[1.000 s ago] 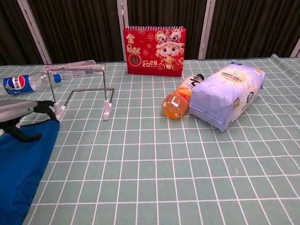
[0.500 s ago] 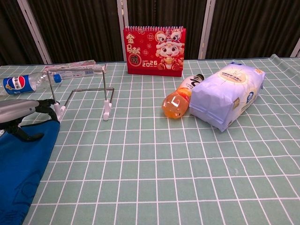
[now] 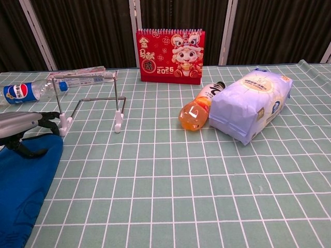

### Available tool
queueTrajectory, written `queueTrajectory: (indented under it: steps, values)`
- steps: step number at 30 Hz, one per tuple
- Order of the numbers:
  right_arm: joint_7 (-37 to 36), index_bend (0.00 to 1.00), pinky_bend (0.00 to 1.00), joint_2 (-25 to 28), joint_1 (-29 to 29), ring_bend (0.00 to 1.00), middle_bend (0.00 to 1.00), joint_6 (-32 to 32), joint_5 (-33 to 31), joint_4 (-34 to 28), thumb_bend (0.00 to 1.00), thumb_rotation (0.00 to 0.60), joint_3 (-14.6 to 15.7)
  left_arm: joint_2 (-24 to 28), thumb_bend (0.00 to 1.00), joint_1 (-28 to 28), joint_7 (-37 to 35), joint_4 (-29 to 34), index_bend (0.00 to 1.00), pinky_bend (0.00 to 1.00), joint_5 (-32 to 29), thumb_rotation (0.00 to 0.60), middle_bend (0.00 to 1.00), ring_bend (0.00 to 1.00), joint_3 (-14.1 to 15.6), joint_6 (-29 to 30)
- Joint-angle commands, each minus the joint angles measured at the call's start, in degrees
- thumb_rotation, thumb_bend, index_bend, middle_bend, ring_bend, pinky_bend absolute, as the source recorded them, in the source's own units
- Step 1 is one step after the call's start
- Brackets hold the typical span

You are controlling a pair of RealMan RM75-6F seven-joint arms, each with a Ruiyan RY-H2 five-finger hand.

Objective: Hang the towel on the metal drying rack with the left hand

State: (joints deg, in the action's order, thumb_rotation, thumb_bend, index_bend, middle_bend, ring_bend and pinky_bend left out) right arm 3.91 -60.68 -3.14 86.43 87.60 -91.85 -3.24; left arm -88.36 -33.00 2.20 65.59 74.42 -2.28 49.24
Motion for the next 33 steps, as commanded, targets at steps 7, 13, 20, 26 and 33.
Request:
queueTrajectory:
  steps: [7,13,20,26,33]
  values:
    - [0.10,0.03,0.00,-0.06,0.00,0.00,0.00,0.00,0.00,0.02,0.00,0.600,0.03,0.27,0.48,0.13,1.59,0.81,0.46,0.00,-1.14,0.600,0.00,0.00,-0.25,-0.33]
    - [0.13,0.03,0.00,-0.03,-0.02,0.00,0.00,-0.05,0.02,-0.03,0.00,0.600,0.05,0.27,0.48,0.24,1.52,0.79,0.48,0.00,-1.26,0.600,0.00,0.00,-0.30,-0.33]
    - [0.13,0.03,0.00,-0.02,0.02,0.00,0.00,0.03,0.01,-0.05,0.00,0.600,0.06,-0.17,0.48,0.32,0.61,0.29,0.38,0.00,-1.00,0.600,0.00,0.00,-0.73,0.28]
    - [0.17,0.04,0.00,0.04,0.03,0.00,0.00,0.02,-0.04,-0.14,0.00,0.600,0.05,-0.84,0.48,0.18,1.54,-0.40,0.37,0.00,-1.17,0.600,0.00,0.00,-0.59,-0.10]
    - [0.14,0.05,0.00,0.03,0.02,0.00,0.00,-0.03,-0.01,-0.12,0.00,0.600,0.10,-1.12,0.48,0.09,2.20,-0.53,0.37,0.00,-1.77,0.600,0.00,0.00,-0.53,-0.92]
